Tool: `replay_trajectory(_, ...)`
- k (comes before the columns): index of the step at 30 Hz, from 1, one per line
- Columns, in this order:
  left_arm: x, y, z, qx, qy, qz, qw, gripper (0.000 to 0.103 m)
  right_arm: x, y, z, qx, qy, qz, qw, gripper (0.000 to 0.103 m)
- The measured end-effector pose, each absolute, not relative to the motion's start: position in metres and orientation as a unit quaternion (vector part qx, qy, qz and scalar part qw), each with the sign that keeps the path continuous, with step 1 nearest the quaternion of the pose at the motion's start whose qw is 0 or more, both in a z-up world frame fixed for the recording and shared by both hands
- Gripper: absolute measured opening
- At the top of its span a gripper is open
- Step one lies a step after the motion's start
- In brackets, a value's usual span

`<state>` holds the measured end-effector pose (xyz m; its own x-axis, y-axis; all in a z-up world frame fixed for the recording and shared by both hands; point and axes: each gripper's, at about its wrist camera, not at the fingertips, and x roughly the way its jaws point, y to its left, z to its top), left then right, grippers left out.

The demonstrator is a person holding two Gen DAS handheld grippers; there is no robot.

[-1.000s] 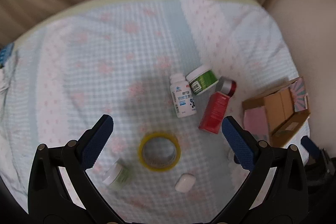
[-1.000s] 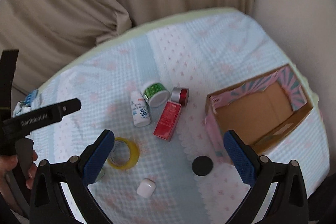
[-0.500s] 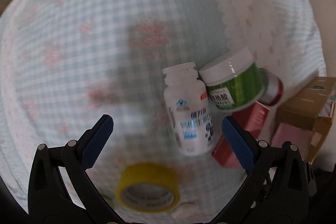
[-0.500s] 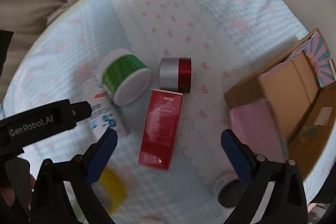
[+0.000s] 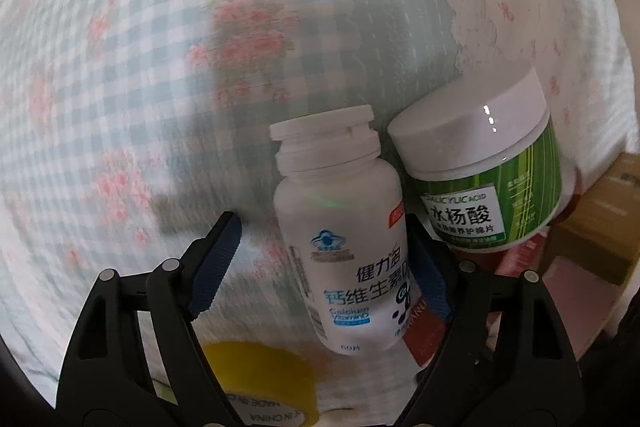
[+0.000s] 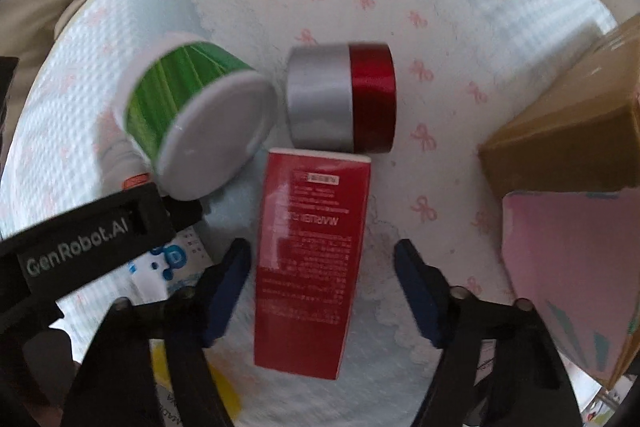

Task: Organize rigid objects
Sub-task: 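Grasp the white vitamin bottle with the left tool while the right tool grasps the red box, then carry the white bottle and red box over the cardboard box with both tools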

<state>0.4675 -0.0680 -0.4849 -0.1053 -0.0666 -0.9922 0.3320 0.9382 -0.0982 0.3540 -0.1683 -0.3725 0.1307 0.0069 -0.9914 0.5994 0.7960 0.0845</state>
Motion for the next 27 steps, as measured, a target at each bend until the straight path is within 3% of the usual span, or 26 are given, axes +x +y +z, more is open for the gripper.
replay_trajectory(2, 0.466, -0.075, -0.487, 0.103, 0.722, -0.153, 0.667, 0.07, 0.35, -0.173, -0.377, 0.255, 0.625, -0.21, 0.707, 0.06)
replay_trajectory(4, 0.466, -0.084, -0.486, 0.109, 0.717, -0.161, 0.669, 0.052, 0.347, -0.177, -0.378, 0.264, 0.623, -0.209, 0.706, 0.06)
replay_trajectory(8, 0.469, -0.077, -0.481, 0.112, 0.719, -0.16, 0.667, 0.051, 0.357, -0.174, -0.377, 0.253, 0.628, -0.196, 0.709, 0.042)
replay_trajectory(16, 0.472, -0.053, -0.491, 0.093, 0.72, -0.161, 0.669, 0.051, 0.366, -0.17, -0.38, 0.224, 0.64, -0.179, 0.713, 0.041)
replay_trajectory(27, 0.434, 0.007, -0.432, 0.061, 0.693, -0.165, 0.699, 0.051, 0.353, -0.169, -0.368, 0.251, 0.615, -0.165, 0.729, 0.038)
